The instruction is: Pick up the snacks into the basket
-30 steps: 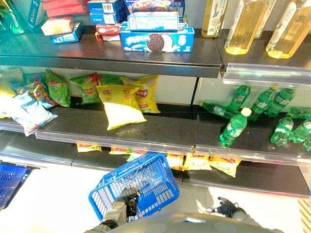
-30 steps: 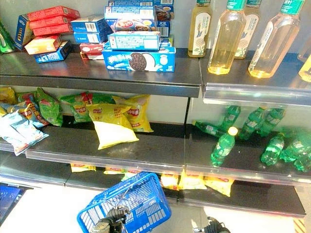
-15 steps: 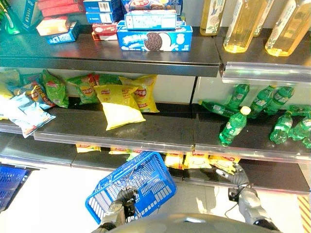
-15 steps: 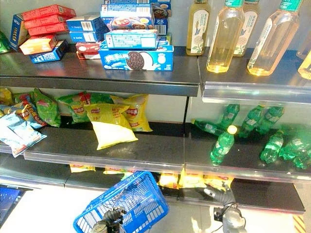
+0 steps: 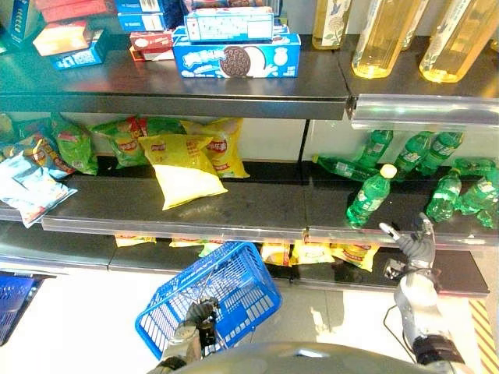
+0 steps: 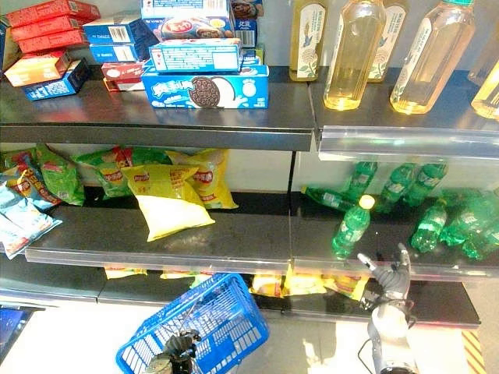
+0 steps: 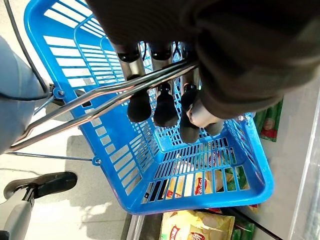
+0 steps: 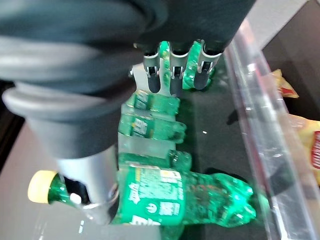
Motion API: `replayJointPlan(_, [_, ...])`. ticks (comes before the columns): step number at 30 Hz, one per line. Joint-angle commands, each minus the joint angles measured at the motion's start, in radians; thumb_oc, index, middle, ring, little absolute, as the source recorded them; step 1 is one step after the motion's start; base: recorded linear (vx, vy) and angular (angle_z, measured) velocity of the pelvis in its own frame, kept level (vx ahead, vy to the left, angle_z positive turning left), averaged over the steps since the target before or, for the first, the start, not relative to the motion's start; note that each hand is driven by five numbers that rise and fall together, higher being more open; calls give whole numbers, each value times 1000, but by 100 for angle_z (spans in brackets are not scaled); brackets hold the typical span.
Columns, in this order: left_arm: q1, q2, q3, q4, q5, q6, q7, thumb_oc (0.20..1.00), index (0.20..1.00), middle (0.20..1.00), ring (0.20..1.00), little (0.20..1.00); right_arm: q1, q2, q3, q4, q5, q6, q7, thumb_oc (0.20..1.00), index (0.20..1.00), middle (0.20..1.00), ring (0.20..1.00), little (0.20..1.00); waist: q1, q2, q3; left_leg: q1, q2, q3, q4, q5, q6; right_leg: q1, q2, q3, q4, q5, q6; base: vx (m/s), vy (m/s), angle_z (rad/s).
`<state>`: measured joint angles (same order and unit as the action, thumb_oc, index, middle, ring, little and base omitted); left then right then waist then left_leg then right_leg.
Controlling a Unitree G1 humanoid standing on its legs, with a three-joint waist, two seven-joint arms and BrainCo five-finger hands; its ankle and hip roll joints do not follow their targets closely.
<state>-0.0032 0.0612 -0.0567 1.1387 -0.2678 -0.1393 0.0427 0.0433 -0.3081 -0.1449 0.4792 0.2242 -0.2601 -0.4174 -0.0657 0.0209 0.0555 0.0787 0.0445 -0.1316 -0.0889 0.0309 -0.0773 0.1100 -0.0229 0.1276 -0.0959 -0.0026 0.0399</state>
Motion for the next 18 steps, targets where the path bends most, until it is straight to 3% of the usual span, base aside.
replayJointPlan(1, [14, 99, 5, 71, 49, -10, 51, 200, 200, 200, 200, 200, -36, 9, -56, -84, -27, -62, -33, 1000, 1000, 1000, 1000, 1000, 18, -52, -10, 19, -112, -17, 2, -92, 88, -16, -19, -25, 18, -26, 70, 0, 0, 0])
replayJointPlan(9, [19, 99, 3, 63, 51, -10, 49, 200, 200, 200, 200, 200, -56, -4, -41, -124, -45, -57, -22, 1000, 1000, 1000, 1000, 1000, 22, -53, -13, 22, -113, -19, 2, -92, 89, -12, -19, -23, 18, -27, 68, 0, 0, 0])
replayJointPlan(18, [22, 103, -1, 62, 48, -9, 29, 200, 200, 200, 200, 200, -97, -47, 19, -99, -51, -21, 57, 1000, 1000, 1000, 1000, 1000, 35, -60, -16, 24, -113, -21, 2, -91, 88, -9, -19, -26, 18, -26, 67, 0, 0, 0])
